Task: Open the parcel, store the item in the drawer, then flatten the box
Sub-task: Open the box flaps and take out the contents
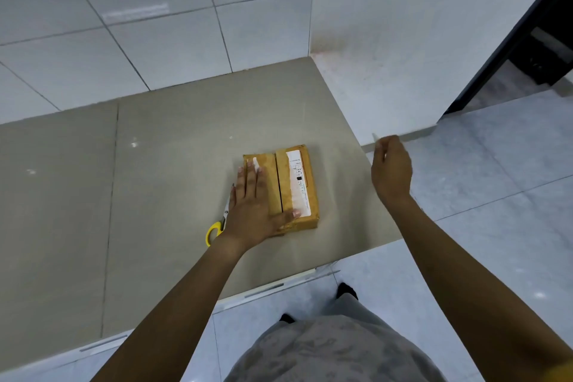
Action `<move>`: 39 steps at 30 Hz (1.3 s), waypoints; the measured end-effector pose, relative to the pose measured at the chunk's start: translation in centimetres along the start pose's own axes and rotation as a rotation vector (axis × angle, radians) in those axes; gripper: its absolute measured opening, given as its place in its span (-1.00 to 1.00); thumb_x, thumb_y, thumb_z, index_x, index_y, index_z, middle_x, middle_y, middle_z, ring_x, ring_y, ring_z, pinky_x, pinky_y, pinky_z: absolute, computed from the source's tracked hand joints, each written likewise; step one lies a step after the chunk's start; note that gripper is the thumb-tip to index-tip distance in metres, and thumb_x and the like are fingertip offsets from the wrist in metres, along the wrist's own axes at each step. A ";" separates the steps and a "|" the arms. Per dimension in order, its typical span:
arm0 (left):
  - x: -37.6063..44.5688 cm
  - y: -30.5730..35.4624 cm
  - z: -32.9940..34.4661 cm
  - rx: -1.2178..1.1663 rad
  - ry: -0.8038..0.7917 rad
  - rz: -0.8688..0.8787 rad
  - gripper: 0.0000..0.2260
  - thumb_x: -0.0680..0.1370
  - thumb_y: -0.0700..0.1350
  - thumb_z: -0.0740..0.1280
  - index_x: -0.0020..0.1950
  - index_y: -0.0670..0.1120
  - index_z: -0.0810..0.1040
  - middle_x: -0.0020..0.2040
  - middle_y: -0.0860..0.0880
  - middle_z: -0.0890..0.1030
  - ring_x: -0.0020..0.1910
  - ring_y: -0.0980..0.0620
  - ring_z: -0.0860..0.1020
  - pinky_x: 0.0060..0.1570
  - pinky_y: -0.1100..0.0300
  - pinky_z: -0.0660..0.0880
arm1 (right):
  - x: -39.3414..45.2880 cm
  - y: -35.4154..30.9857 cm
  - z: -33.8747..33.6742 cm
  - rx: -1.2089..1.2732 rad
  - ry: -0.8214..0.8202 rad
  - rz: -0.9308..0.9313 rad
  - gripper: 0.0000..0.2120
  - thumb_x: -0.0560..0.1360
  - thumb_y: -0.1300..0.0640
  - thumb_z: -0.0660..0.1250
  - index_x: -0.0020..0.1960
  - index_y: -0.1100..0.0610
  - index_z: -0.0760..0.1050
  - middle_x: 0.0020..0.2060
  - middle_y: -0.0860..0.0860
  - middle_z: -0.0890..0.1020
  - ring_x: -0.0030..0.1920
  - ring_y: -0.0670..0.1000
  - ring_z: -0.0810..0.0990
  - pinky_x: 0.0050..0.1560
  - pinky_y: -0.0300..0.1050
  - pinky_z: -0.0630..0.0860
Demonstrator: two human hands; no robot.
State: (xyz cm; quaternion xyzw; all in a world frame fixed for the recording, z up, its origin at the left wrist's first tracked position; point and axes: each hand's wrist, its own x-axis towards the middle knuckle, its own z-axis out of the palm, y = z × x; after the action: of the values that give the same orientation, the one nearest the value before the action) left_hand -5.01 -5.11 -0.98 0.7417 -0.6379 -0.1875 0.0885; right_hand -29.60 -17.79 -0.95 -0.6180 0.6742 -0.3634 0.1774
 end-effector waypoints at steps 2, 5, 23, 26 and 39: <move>0.0 0.0 -0.1 -0.005 -0.007 -0.002 0.09 0.36 0.46 0.23 0.55 -0.16 -0.25 0.58 -0.13 -0.27 0.54 -0.12 -0.32 0.53 -0.09 -0.19 | -0.9 0.6 1.0 -0.126 -0.076 0.002 -0.82 0.61 0.20 0.13 0.03 0.27 0.47 -0.08 0.21 0.59 -0.06 0.22 0.54 -0.10 0.06 0.48; 0.0 0.1 -0.2 -0.004 -0.023 -0.002 0.11 0.34 0.50 0.19 0.55 -0.16 -0.26 0.58 -0.13 -0.28 0.54 -0.12 -0.33 0.52 -0.10 -0.19 | -2.4 0.7 2.4 -0.386 -0.211 -0.056 -0.76 0.62 0.15 0.10 0.07 0.27 0.48 0.01 0.23 0.58 0.02 0.26 0.52 -0.04 0.11 0.47; -0.6 0.8 -1.0 -0.545 0.103 -0.109 -0.12 0.51 -0.03 0.37 0.56 -0.05 -0.24 0.59 -0.11 -0.23 0.57 -0.06 -0.20 0.53 -0.02 -0.09 | -8.6 -6.5 4.1 0.047 -0.205 -0.084 -0.67 0.61 -0.02 0.14 0.33 0.07 0.32 0.31 0.04 0.48 0.24 0.09 0.51 0.31 0.16 0.32; -1.7 0.7 -2.1 -0.865 0.182 -0.154 -0.26 0.56 -0.10 0.28 0.56 0.11 -0.15 0.54 0.18 0.08 0.50 0.09 0.15 0.46 0.05 0.17 | -8.9 -8.8 3.6 -0.006 -0.325 -0.171 -0.48 0.53 -0.12 0.24 0.40 0.06 0.23 0.44 0.08 0.31 0.35 0.15 0.40 0.25 0.19 0.38; -4.1 -4.8 -2.8 -0.711 0.278 -0.197 -0.35 0.51 -0.31 0.26 0.56 -0.01 0.13 0.53 -0.05 0.24 0.46 -0.06 0.30 0.40 -0.04 0.34 | -6.7 -7.2 -0.1 -0.310 -0.217 -0.251 -0.38 0.36 0.16 0.40 0.38 0.15 0.31 0.45 0.21 0.28 0.35 0.26 0.38 0.27 0.31 0.36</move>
State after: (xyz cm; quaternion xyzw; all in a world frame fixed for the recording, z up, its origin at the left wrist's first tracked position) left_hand 0.02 -0.57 0.49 0.7407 -0.4407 -0.3023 0.4070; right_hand -23.41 -11.09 2.83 -0.7523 0.6169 -0.2061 0.1051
